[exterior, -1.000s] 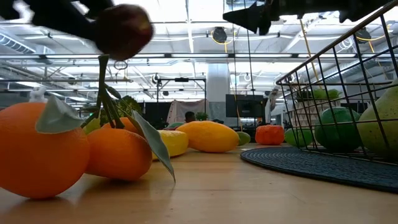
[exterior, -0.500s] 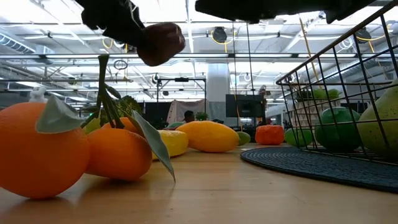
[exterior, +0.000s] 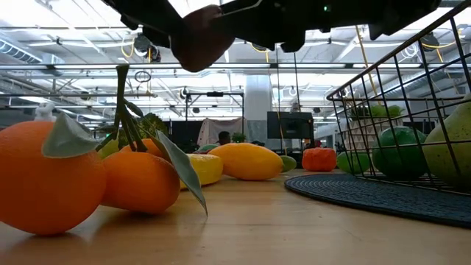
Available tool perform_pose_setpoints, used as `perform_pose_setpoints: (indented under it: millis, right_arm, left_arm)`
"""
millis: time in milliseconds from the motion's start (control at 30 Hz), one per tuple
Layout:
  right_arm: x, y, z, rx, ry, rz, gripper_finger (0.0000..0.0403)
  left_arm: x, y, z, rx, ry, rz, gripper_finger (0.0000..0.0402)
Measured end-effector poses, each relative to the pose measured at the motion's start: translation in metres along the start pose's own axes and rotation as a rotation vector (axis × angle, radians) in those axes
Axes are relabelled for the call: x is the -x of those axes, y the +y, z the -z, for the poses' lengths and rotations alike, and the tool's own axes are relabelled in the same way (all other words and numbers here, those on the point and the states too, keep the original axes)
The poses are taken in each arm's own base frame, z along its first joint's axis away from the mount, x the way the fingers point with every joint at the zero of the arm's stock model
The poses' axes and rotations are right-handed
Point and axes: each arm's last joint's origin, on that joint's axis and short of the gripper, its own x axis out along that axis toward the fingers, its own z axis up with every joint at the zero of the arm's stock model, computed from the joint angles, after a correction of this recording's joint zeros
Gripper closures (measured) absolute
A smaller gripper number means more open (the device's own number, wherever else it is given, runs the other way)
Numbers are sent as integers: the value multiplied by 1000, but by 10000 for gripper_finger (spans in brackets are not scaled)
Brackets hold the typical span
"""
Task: Build produce basket
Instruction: Put the bottom dark red apple into the wire basket
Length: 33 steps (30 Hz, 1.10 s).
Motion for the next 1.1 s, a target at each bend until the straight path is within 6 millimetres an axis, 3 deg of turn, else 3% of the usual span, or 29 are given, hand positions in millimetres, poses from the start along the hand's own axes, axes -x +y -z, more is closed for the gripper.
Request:
perform_pose_setpoints:
  millis: [667,900,1100]
  right_arm:
    - [-2,-1,6,-59,3,-48,133]
    - [-2,-1,5,-89,0,-48,133]
    - [-1,0,4,-174,4,-56,132]
  left_arm:
    - [0,-1,-3,34,-31,25,89]
    - [1,-2,-5,57,-44,28,85]
    - [24,1,-12,62,-106,42,44]
